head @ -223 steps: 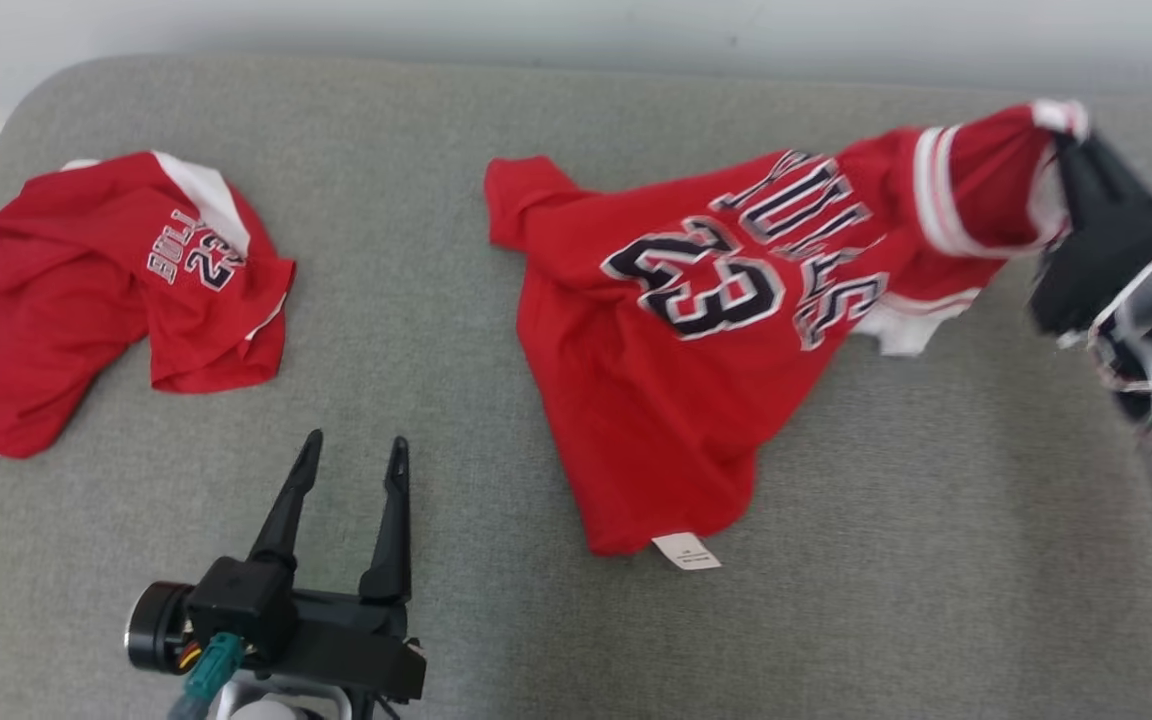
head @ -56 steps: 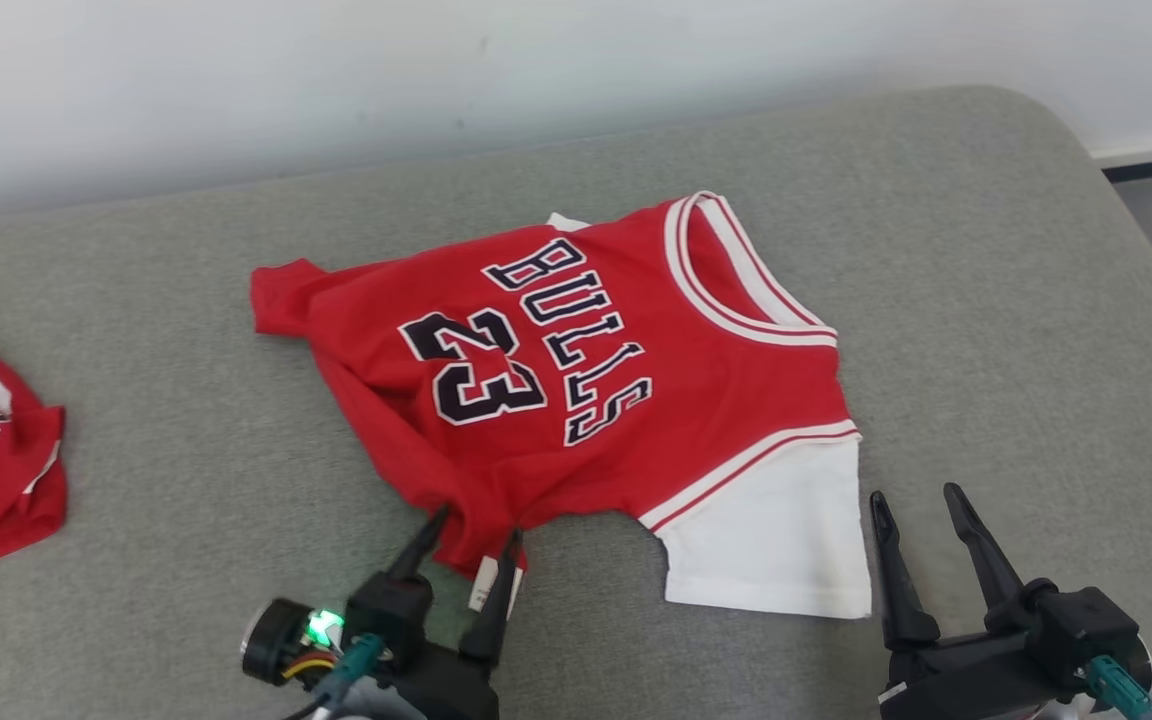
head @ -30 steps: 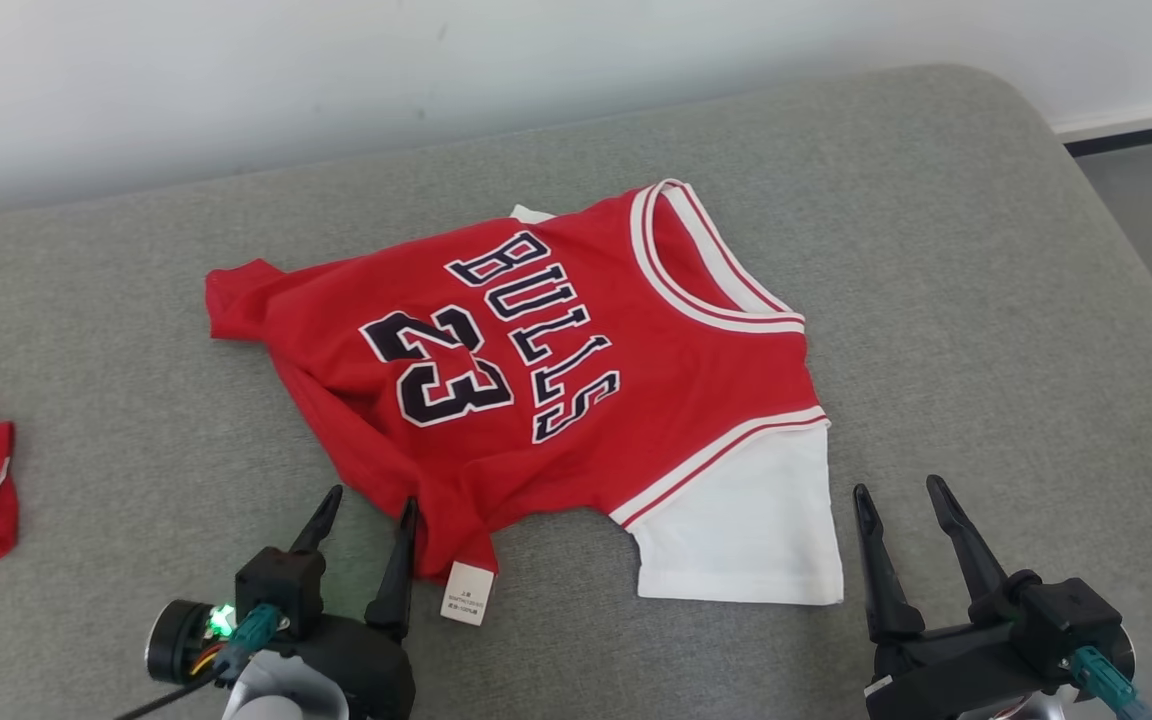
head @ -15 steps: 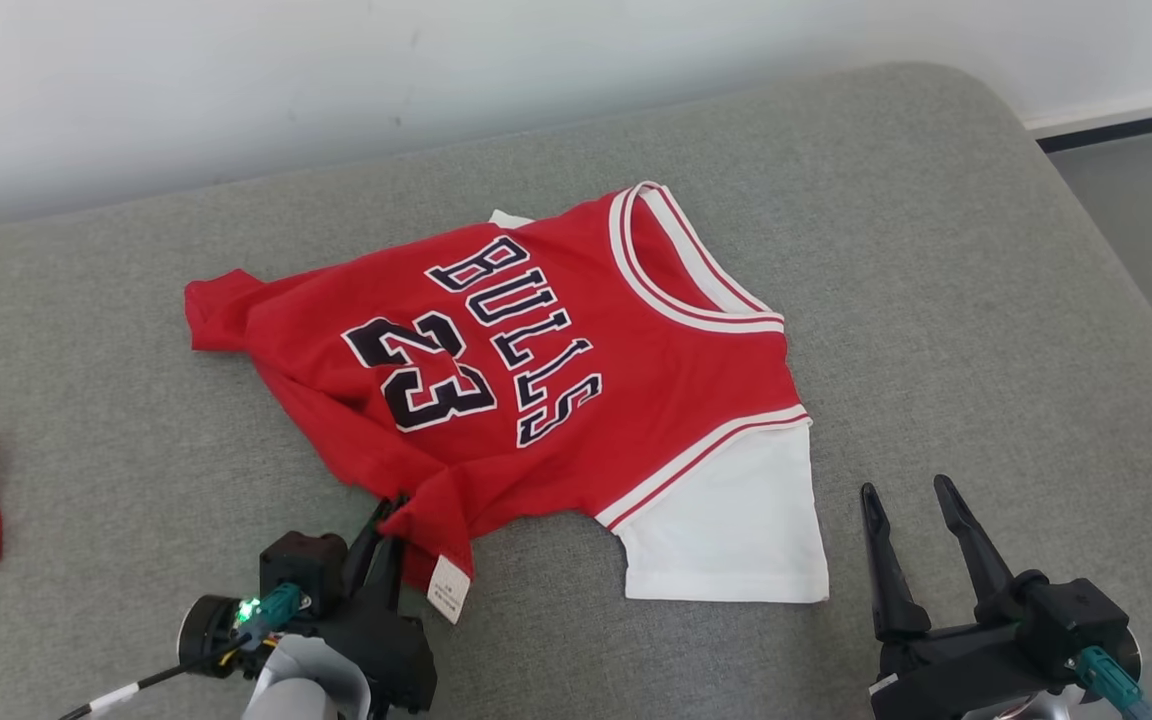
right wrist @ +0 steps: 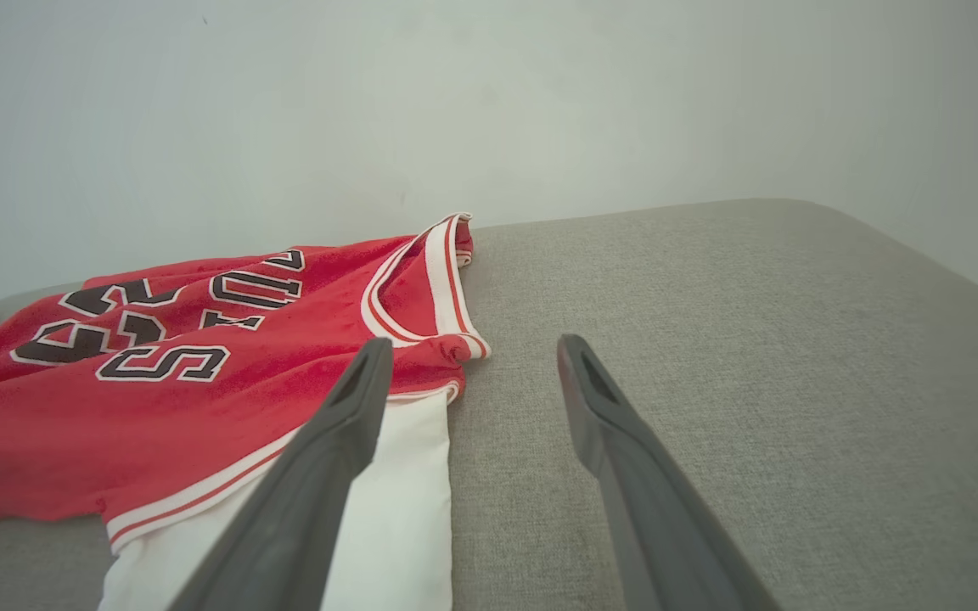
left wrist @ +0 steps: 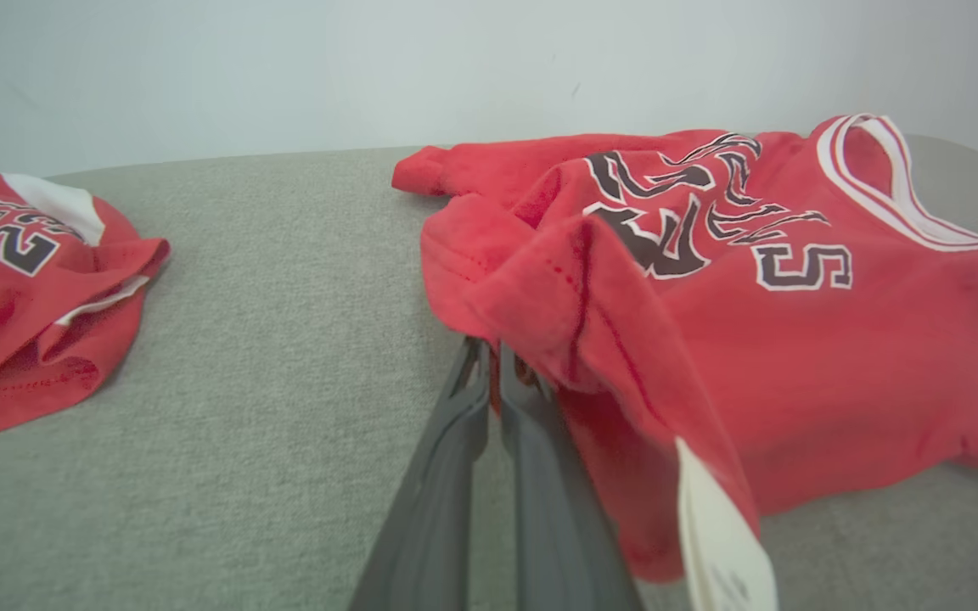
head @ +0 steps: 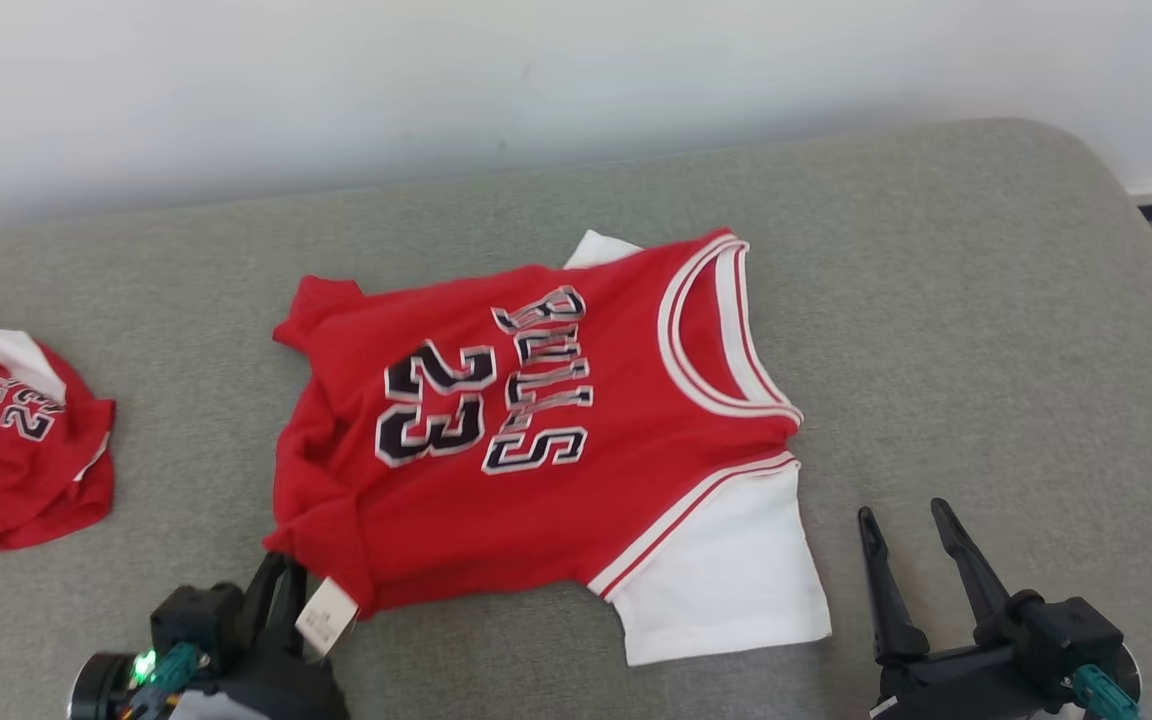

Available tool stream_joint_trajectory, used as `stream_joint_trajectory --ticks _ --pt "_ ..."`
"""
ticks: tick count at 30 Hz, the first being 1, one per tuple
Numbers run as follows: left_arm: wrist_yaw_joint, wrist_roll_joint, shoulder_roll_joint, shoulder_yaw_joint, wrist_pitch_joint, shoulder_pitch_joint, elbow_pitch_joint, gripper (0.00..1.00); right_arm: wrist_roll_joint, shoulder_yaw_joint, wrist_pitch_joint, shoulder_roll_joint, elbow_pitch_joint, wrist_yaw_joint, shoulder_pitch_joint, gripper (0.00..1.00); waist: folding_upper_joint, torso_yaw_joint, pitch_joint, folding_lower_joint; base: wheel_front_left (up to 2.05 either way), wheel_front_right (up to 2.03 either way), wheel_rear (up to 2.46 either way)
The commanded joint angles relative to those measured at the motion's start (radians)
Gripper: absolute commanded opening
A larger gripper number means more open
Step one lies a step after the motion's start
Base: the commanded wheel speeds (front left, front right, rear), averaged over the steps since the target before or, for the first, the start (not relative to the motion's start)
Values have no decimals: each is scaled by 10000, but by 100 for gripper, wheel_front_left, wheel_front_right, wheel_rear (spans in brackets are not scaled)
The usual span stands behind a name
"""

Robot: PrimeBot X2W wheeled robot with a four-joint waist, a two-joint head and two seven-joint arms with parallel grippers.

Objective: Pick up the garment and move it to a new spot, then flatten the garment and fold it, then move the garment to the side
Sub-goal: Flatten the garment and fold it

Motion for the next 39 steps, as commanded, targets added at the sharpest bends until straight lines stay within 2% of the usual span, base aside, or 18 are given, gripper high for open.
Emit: stream_joint_trajectory --ticks 1,2,3,4,12,17,20,28,38,39 --pt "8 -22 133 19 84 279 -72 0 48 50 0 -7 -13 15 -9 100 0 269 -135 1 0 0 0" --pt "17 -135 122 83 81 355 -118 23 54 66 15 -10 -4 15 -26 100 0 285 -137 1 0 0 0" --pt "32 -169 144 100 77 431 -114 86 63 79 24 -19 6 15 -37 100 0 295 -142 1 0 0 0" --pt "78 -210 144 142 57 477 -117 100 75 81 33 -33 22 15 -37 100 0 306 -150 1 0 0 0" --pt "445 -47 208 415 -164 675 -590 100 199 -24 183 -85 324 15 171 100 0 445 -253 1 0 0 0" --pt "797 203 57 794 -203 915 -1630 100 224 29 295 -168 647 15 -15 100 0 647 -303 1 0 0 0" --pt "849 378 -77 1025 -203 1158 -2131 100 301 116 504 -274 1011 15 -245 100 0 818 -299 1 0 0 0" --pt "813 784 -606 1257 -206 1669 -2789 100 458 321 1052 -452 2500 15 -946 100 0 1341 -270 1 0 0 0" --pt "628 1142 -827 1480 -207 1750 -2932 100 638 859 1407 -410 4234 15 -1510 100 0 1571 -316 1 0 0 0" --pt "644 1174 -845 1501 -207 1747 -2935 100 678 953 1495 -403 4392 15 -1557 52 0 1561 -323 1 0 0 0"
